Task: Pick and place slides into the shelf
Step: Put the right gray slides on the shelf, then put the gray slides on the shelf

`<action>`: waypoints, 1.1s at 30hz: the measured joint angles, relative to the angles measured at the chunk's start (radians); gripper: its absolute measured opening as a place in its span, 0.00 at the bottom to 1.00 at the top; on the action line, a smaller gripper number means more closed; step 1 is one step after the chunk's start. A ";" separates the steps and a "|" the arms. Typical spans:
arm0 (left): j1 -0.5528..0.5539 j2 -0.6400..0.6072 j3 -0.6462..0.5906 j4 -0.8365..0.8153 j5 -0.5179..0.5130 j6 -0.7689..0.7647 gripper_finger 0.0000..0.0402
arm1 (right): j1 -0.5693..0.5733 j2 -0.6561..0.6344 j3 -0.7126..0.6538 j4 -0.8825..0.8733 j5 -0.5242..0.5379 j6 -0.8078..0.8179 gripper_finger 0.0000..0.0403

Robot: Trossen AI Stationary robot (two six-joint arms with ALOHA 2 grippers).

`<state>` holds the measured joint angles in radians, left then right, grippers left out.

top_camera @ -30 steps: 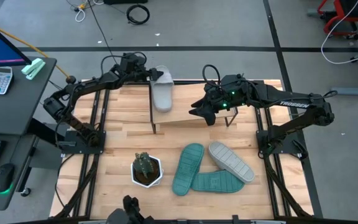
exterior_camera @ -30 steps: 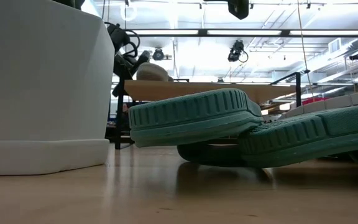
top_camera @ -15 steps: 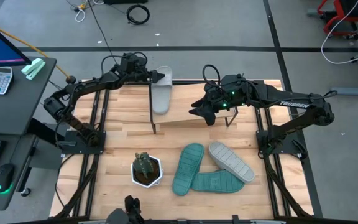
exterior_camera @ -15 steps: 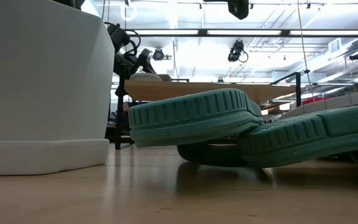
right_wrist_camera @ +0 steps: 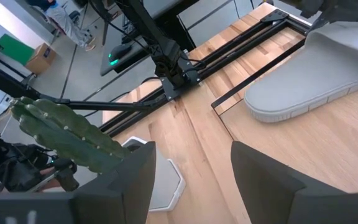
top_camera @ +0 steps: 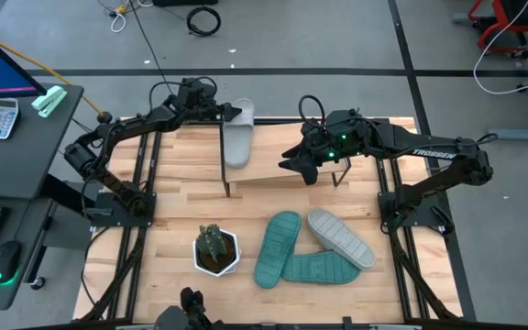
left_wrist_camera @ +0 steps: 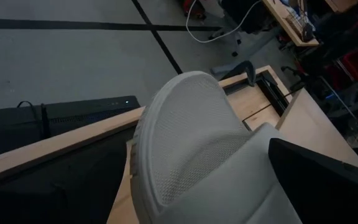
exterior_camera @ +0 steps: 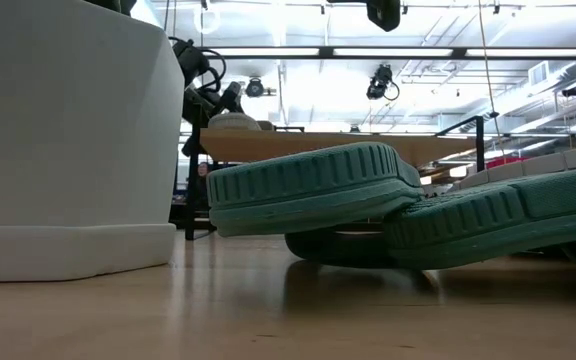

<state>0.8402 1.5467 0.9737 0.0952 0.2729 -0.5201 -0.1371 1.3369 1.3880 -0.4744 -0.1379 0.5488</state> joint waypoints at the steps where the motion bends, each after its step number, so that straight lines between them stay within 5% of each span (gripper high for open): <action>1: 0.000 0.000 0.000 0.000 0.000 0.000 0.99 | 0.000 0.000 0.000 0.000 0.000 0.000 0.53; 15: 0.072 -0.066 0.001 0.001 -0.022 -0.004 0.99 | 0.000 0.000 0.000 0.000 0.000 0.008 0.53; 24: 0.100 -0.068 0.001 0.105 -0.239 -0.004 0.94 | 0.000 0.000 0.000 0.000 0.000 0.008 0.53; 33: 0.046 -0.069 0.001 0.122 -0.275 -0.336 0.86 | 0.000 0.000 0.000 0.000 0.033 0.010 0.53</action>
<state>0.8858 1.4780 0.9745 0.2174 -0.0025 -0.8559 -0.1371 1.3369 1.3880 -0.4744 -0.1046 0.5583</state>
